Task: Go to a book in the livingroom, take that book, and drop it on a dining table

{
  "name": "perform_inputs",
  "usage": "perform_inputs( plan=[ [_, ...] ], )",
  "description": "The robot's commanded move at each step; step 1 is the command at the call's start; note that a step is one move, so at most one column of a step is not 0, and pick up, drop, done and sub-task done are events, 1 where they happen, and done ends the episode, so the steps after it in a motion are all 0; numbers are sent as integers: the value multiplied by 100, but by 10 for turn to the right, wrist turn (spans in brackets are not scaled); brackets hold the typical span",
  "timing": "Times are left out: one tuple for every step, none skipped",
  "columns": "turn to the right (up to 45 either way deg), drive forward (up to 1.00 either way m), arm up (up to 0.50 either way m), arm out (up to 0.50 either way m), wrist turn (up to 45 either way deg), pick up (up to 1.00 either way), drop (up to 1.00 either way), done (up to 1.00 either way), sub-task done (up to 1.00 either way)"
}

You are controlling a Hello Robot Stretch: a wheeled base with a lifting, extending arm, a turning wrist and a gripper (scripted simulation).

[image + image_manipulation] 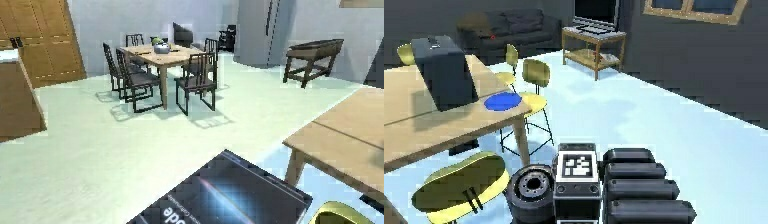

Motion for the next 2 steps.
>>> perform_inputs(
  plan=[
    [0, 100, 0, 0, 0, 0, 0, 0, 0],
    [90, 0, 0, 0, 0, 0, 0, 0, 0]
  ],
)
